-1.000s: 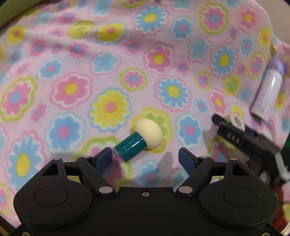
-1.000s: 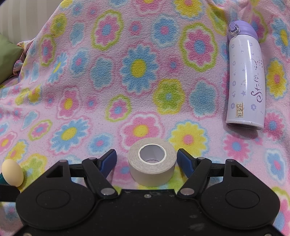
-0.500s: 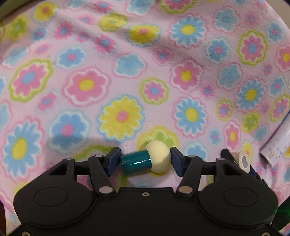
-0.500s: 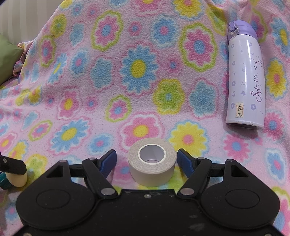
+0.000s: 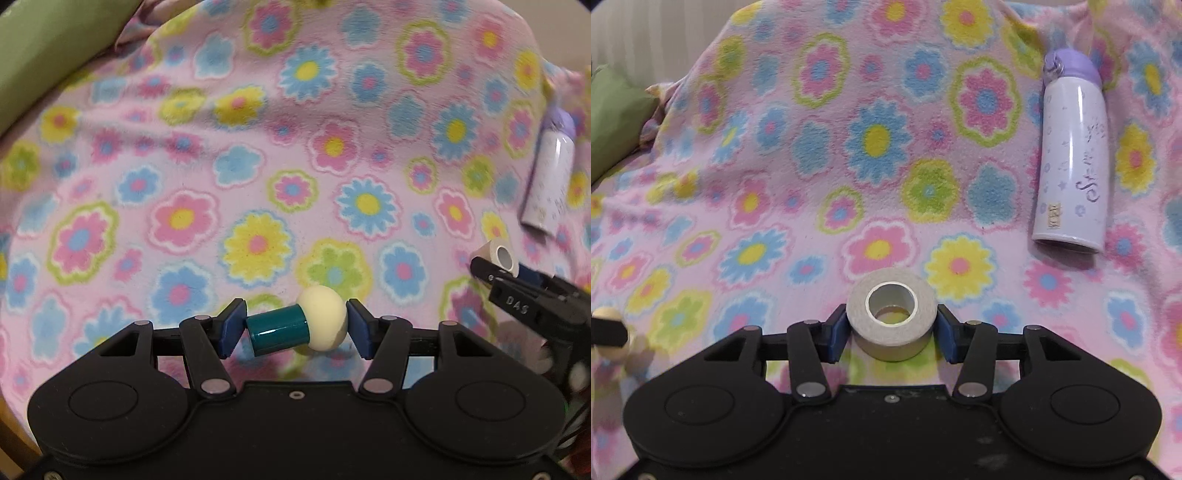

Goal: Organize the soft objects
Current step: 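Carry the sponge and the tape roll with both grippers over the basket, then open both grippers to drop the sponge and tape roll into the basket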

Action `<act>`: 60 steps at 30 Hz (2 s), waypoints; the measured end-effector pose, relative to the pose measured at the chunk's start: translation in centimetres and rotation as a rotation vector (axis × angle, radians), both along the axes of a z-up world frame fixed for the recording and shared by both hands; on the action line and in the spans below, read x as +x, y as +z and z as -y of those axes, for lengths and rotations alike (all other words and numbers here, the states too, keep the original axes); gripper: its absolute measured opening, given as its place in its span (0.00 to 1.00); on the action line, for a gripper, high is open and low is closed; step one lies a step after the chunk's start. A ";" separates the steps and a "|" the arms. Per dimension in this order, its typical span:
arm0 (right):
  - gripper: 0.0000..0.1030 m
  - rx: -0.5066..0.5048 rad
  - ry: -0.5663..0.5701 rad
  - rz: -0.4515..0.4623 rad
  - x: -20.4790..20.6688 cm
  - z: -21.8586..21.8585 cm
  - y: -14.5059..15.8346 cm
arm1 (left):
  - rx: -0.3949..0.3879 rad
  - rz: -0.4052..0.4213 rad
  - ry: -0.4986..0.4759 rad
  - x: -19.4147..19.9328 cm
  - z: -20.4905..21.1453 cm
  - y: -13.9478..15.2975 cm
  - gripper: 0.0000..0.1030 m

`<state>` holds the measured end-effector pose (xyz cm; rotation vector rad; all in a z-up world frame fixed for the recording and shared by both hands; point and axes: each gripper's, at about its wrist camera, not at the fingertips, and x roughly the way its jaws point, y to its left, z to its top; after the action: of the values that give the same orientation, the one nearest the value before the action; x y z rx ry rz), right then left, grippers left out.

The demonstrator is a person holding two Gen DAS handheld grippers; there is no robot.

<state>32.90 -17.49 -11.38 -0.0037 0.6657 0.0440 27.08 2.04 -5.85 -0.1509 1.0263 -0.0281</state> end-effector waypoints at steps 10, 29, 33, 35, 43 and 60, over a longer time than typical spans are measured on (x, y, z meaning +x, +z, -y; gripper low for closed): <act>0.47 0.056 -0.002 0.016 -5.3 0.1 5.4 | -0.022 0.029 -0.093 -3.1 0.2 0.8 0.54; 0.47 0.233 0.060 0.044 -22.2 -1.0 11.5 | -0.082 0.067 -0.223 -12.8 0.7 5.8 0.54; 0.47 0.210 0.053 -0.003 -25.3 -1.5 10.3 | -0.076 0.046 -0.239 -14.7 1.0 5.8 0.54; 0.47 0.197 0.054 -0.025 -26.8 -1.7 9.9 | -0.076 0.031 -0.257 -15.8 1.2 5.9 0.54; 0.47 0.195 0.087 -0.152 -30.4 -2.1 8.4 | -0.055 -0.059 -0.312 -18.9 1.6 5.2 0.54; 0.47 0.195 0.072 -0.274 -31.0 -2.5 7.3 | -0.015 -0.128 -0.263 -20.3 1.4 4.0 0.54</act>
<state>1.87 -15.04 -4.06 0.1689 0.9327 0.1815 6.76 0.67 -1.89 -0.0309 1.1681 -0.2683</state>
